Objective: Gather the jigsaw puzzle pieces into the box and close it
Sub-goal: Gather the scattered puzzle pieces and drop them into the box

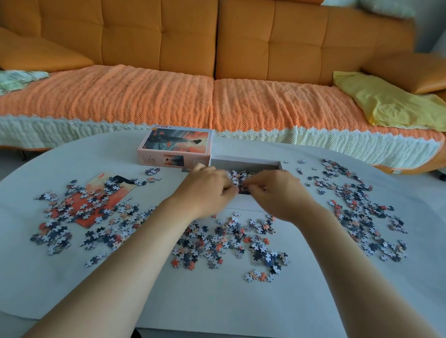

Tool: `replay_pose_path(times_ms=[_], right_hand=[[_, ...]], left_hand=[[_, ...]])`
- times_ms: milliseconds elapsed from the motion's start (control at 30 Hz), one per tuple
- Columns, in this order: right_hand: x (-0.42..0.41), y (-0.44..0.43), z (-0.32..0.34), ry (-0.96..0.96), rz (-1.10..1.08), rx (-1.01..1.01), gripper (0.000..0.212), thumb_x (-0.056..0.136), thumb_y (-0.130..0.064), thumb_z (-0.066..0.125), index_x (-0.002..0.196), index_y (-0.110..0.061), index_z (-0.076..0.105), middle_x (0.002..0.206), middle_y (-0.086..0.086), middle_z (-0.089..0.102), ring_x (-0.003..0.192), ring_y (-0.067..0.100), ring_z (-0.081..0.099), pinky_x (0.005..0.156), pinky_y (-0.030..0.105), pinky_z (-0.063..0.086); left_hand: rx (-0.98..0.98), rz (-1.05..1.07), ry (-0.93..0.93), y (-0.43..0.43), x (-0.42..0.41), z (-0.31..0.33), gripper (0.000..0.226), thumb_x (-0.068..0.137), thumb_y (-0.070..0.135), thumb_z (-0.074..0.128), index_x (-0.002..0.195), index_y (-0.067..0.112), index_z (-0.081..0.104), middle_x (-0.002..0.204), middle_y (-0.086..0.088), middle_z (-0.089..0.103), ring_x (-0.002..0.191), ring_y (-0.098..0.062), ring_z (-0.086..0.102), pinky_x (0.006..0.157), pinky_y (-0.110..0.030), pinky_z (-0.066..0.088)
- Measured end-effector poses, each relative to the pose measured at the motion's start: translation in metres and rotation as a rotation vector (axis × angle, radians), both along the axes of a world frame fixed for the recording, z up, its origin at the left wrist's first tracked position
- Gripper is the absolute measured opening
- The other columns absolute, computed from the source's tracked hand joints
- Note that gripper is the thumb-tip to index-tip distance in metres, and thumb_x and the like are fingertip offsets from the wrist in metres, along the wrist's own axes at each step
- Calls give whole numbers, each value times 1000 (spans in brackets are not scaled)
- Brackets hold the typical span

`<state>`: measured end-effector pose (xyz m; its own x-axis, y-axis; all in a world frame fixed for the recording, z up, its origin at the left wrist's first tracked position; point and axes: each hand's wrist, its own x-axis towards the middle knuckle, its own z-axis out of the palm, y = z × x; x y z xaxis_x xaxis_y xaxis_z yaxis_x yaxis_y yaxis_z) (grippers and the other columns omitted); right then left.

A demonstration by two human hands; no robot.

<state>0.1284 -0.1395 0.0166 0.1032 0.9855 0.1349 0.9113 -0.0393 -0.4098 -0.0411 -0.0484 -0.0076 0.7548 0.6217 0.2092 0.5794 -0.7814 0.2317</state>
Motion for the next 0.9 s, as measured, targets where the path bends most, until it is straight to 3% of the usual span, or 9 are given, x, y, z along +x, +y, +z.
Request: replay_pose_path(times_ms=[133, 267, 333, 467, 533, 600, 733, 800, 900], right_hand=[[-7, -2, -9, -114, 4, -140, 41, 85, -45, 33, 98, -33, 70, 96, -6, 72, 84, 16, 65, 77, 38, 56], [-3, -10, -7, -107, 10, -41, 29, 93, -33, 46, 103, -28, 73, 111, -8, 70, 95, 16, 65, 88, 34, 52], [0, -18, -2, -62, 28, 81, 26, 93, -19, 53, 108, -23, 73, 117, -8, 68, 98, 12, 63, 90, 31, 51], [3, -39, 5, 8, 45, 190, 28, 87, -6, 55, 95, -22, 76, 90, -8, 69, 78, 9, 63, 75, 34, 55], [0, -50, 5, 42, 44, 89, 30, 87, -9, 53, 97, -26, 75, 90, -13, 70, 80, 6, 64, 78, 32, 56], [-2, -60, 0, 10, 58, -27, 32, 89, -12, 50, 102, -29, 74, 101, -13, 71, 90, 7, 65, 85, 32, 54], [0, -73, -19, -178, 81, -88, 35, 92, -15, 51, 119, -30, 68, 129, -12, 60, 119, 12, 54, 100, 36, 47], [0, -77, -26, -172, 86, -92, 40, 90, -13, 51, 125, -28, 64, 134, -9, 57, 124, 14, 50, 104, 32, 42], [-1, -83, -30, -83, 97, -53, 42, 87, -4, 50, 120, -22, 68, 124, -7, 64, 115, 13, 56, 102, 26, 42]], left_hand=[[-33, -25, 48, -7, -2, 1, 37, 99, 49, 39, 116, 32, 66, 125, 16, 59, 115, -12, 50, 102, -36, 21], [11, -29, -32, -12, -8, -1, 37, 96, 41, 51, 128, 26, 62, 136, 12, 53, 124, -14, 44, 107, -34, 21], [54, -54, -139, -17, -11, -2, 30, 92, 35, 60, 118, 23, 68, 123, 10, 57, 118, -15, 48, 105, -38, 30], [36, -129, -306, -34, -14, 3, 9, 84, 28, 69, 91, 22, 69, 94, 11, 56, 96, -12, 52, 89, -39, 45], [-78, -141, -230, -49, -15, 8, 18, 83, 38, 70, 95, 25, 66, 96, 13, 55, 96, -8, 52, 86, -35, 48], [-169, -125, -45, -64, -15, 5, 47, 75, 62, 68, 111, 33, 61, 113, 14, 53, 109, -7, 48, 91, -32, 46], [-120, -140, 238, -92, -11, -11, 105, 65, 86, 56, 149, 31, 27, 149, 8, 26, 137, -15, 21, 113, -36, 22], [-115, -138, 184, -99, -6, -19, 106, 66, 84, 57, 150, 29, 24, 151, 9, 23, 139, -15, 17, 116, -37, 20], [-179, -131, 50, -95, -5, -21, 89, 69, 78, 61, 141, 30, 42, 138, 13, 39, 130, -10, 30, 110, -37, 33]])
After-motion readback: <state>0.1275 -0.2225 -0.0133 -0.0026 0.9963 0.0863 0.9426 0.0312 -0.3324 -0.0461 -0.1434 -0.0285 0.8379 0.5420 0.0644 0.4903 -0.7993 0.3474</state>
